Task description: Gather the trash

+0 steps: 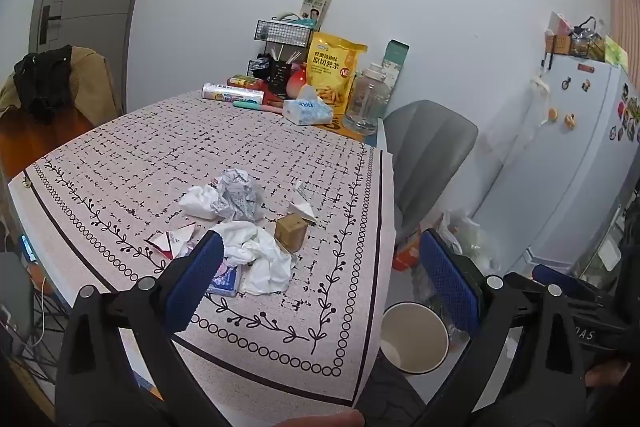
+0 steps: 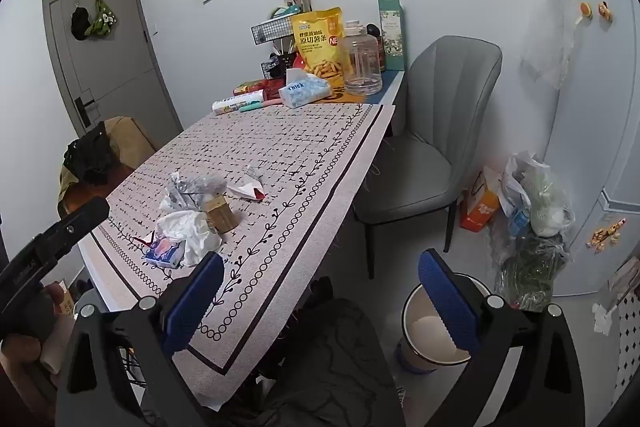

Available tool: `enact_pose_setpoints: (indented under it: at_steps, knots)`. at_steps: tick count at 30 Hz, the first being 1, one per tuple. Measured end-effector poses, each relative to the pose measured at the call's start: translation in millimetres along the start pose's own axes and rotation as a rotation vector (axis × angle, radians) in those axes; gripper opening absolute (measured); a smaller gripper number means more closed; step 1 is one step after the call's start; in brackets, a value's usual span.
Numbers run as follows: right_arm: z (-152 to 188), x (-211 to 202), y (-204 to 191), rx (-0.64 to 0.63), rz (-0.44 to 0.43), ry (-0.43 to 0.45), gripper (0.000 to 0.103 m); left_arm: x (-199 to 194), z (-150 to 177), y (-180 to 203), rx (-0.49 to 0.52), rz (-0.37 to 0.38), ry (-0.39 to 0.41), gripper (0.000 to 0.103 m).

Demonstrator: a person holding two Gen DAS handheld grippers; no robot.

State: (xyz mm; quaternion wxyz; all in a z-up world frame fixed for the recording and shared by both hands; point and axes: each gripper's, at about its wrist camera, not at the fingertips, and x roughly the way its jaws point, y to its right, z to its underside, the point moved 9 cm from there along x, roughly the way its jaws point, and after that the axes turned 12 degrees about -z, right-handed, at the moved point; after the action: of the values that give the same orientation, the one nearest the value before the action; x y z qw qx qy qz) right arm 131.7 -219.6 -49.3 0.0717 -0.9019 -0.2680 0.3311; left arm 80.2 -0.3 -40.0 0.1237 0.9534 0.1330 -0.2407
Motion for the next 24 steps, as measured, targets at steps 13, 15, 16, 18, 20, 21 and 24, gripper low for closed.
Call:
enact_pose_setpoints:
  at_steps: [13, 15, 16, 18, 20, 21, 24]
  knots:
    - [-2, 4, -8, 0.001, -0.001, -0.011, 0.095, -3, -4, -4, 0.002, -0.015, -0.018, 0.097]
    - [-10, 0, -8, -0.002, -0.005, -0.009, 0.095, -5, -5, -3, 0.007, -0.014, -0.014, 0.097]
    - [-10, -1, -9, -0.004, -0.005, -0.007, 0.095, -4, -5, -3, 0.007, -0.014, -0.013, 0.097]
    - [-11, -4, -10, -0.003, -0.005, -0.003, 0.095, -4, -4, -3, 0.003, -0.009, -0.017, 0.097]
    - [-11, -6, -11, -0.007, 0.0, 0.0, 0.095, -3, -2, -1, 0.009, -0.006, -0.02, 0.097]
    - [-12, -6, -10, -0.009, 0.003, -0.001, 0.095, -4, -2, 1, 0.014, -0.005, -0.02, 0.097]
    - [-13, -9, -9, -0.008, 0.007, 0.0, 0.095, -6, -3, 6, 0.026, 0.004, -0.024, 0.097]
